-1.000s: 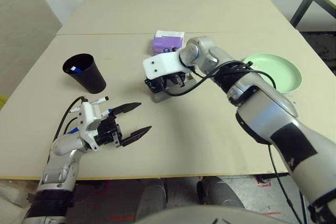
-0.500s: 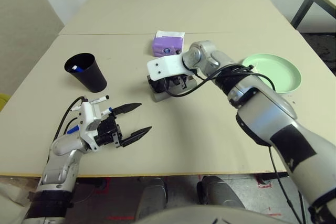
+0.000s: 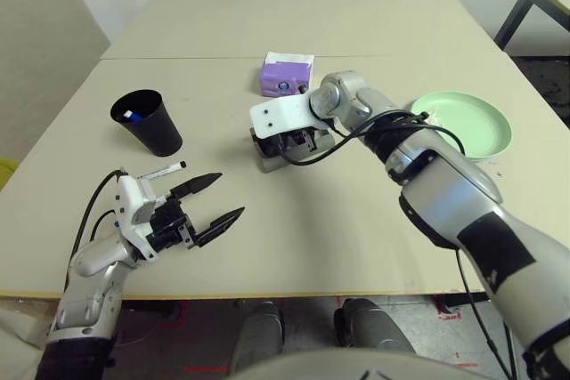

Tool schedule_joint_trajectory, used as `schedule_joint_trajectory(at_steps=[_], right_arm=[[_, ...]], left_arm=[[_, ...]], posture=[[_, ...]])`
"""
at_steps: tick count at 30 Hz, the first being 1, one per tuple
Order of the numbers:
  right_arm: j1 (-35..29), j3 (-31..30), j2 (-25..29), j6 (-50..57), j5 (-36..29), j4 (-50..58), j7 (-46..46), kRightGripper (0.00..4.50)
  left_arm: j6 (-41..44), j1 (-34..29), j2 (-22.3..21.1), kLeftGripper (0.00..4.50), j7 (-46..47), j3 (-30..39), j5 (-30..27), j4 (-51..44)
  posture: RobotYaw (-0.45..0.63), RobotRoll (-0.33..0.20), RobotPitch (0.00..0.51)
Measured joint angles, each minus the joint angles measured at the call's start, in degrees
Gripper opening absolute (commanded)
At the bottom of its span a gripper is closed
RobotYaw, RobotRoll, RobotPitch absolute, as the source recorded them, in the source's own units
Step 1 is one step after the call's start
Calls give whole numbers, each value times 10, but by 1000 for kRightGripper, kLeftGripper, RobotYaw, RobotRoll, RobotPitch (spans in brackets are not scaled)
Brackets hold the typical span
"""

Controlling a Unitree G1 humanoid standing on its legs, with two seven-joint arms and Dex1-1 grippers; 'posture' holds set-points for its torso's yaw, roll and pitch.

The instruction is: Organize and tidy the items on the table.

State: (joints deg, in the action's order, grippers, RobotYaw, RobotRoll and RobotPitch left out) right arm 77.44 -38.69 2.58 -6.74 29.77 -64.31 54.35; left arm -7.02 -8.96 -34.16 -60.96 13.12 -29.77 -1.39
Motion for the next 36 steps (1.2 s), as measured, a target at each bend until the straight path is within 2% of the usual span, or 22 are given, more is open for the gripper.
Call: schedule_joint_trajectory(at_steps=[12, 27, 28, 36], right_arm=[[-1, 1, -2, 32, 21, -17, -9, 135], [-7, 1, 1, 61, 25, 17, 81, 134], [-7, 1, 1, 62, 25, 17, 81, 864], [-3, 21, 2, 63, 23, 22, 77, 3400]], left_arm=[[12, 9, 5, 4500, 14, -2, 1, -21], [13, 28, 6, 4500, 9, -4, 1, -6], [13, 30, 6, 4500, 9, -4, 2, -6], [9, 37, 13, 4500, 3, -5, 5, 14]], posture=[[6, 0, 103], [2, 0, 101], [2, 0, 100], [-12, 0, 96]])
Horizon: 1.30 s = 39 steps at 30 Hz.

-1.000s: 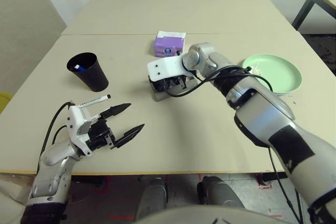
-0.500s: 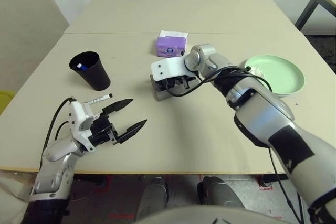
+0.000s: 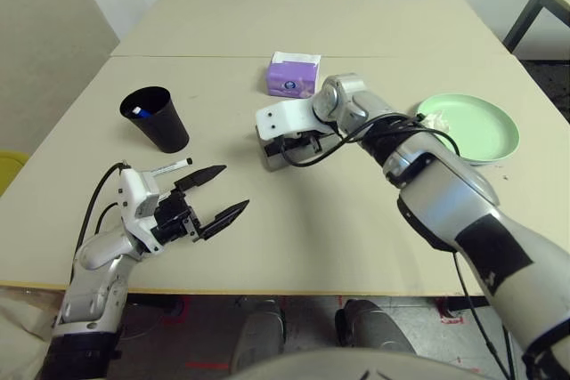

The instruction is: Organize and tidy the items on the table.

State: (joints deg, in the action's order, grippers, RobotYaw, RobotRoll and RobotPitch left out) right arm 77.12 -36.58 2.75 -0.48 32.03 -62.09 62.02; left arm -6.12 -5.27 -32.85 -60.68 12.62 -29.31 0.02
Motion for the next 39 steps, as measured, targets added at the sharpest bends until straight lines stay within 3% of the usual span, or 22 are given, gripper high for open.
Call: schedule_joint_trajectory(at_steps=[3, 11, 21, 26, 30, 33, 39], right_arm=[[2, 2, 1, -3, 0, 2, 5, 4458], [29, 16, 27, 8, -13, 18, 66, 4487], [63, 43, 23, 17, -33, 26, 67, 4487], [66, 68, 67, 68, -68, 95, 129, 4487], [-4, 92, 139, 165, -107, 247, 206, 4487], [-110, 125, 213, 287, -149, 417, 252, 4487], [-337, 272, 294, 480, -268, 692, 224, 4487]], left_arm=[[-5, 1, 2, 4500, -4, -1, 2, 13], [-14, 20, 5, 4500, -13, -6, 4, 41], [-17, 37, 15, 4500, -11, -19, 14, 50], [-16, 34, 14, 4500, -9, -19, 14, 47], [-16, 33, 14, 4500, -8, -15, 13, 47], [-16, 31, 14, 4500, 1, -9, 11, 49], [-21, 23, 18, 4500, 8, 5, 10, 58]], posture=[[-17, 0, 96], [-41, 0, 86], [-40, 0, 86], [-42, 0, 79], [-36, 0, 77], [-34, 0, 78], [-51, 0, 82]])
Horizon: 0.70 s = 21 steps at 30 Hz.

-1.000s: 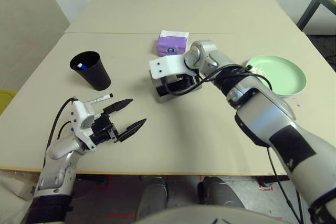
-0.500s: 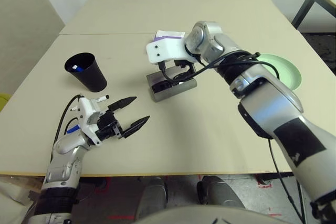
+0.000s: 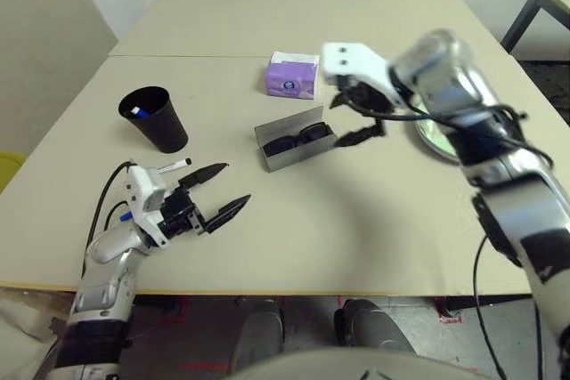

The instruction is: Organize and tidy the items on the table.

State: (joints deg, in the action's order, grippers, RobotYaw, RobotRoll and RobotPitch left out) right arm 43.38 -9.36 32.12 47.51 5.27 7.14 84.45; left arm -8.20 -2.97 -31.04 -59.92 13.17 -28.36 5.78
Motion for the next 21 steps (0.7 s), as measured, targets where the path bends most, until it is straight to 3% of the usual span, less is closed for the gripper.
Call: schedule_joint_trajectory(at_steps=[3, 7, 12, 17, 21], right_arm=[[-103, 83, 8, 30, -53, 58, -45, 4487], [-205, 197, -56, 1, -145, 100, -120, 4487], [-276, 214, -74, -143, -157, 96, -205, 4487], [-334, 217, -93, -341, -146, 32, -287, 4487], [-358, 217, -105, -432, -145, -18, -338, 4487]], left_arm=[[-15, -7, 0, 4500, -14, 6, -1, 31], [-43, 4, 0, 4500, -42, 12, -1, 90], [-72, 21, -1, 4500, -68, 16, 0, 139], [-86, 32, -4, 4500, -81, 17, 1, 162], [-88, 31, -5, 4500, -78, 18, 2, 163]], posture=[[-64, 0, 84], [-70, 0, 87], [-67, 0, 93], [-57, 0, 94], [-51, 0, 92]])
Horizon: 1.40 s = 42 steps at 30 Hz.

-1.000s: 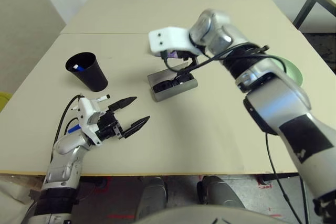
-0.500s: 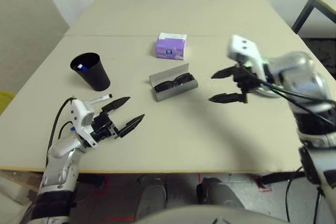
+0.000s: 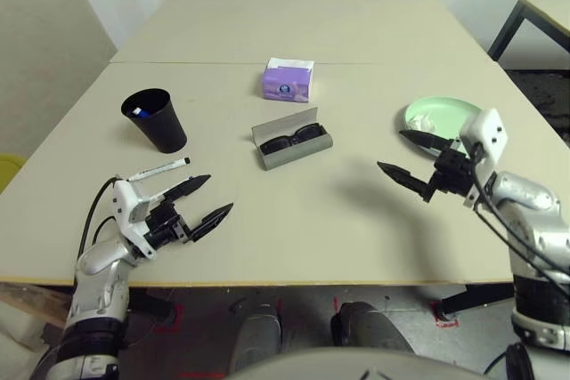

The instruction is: Organize and tidy the items on the table.

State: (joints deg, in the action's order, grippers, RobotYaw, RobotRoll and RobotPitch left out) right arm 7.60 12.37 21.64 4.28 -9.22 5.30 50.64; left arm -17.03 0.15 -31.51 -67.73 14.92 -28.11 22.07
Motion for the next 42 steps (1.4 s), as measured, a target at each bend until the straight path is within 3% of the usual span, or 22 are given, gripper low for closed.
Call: schedule_joint_trajectory(at_steps=[5, 10, 17, 22, 32, 42], right_arm=[[-27, 1, -6, -44, -46, -22, -10, 4487], [-78, -19, 9, -21, -125, 0, 53, 4487], [-90, -57, 36, -21, -136, 5, 91, 4487], [-94, -72, 39, -32, -135, 1, 95, 4500], [-100, -84, 46, -46, -133, -5, 86, 4500], [-105, -87, 60, -52, -132, -11, 81, 4500]], left_arm=[[9, -5, 0, 4500, 34, 0, 5, -52], [14, 2, -7, 4500, 74, 0, 23, -80], [64, 57, -31, 4500, 134, -1, 44, -122], [129, 98, -31, 3038, 188, -26, 74, -145], [191, 144, 16, 22, 269, -64, 107, -136], [199, 169, 33, 22, 342, -36, 120, -51]], posture=[[-48, 0, 91], [-55, 0, 90], [-57, 0, 90], [-69, 0, 90], [-94, 0, 86], [-94, 0, 76]])
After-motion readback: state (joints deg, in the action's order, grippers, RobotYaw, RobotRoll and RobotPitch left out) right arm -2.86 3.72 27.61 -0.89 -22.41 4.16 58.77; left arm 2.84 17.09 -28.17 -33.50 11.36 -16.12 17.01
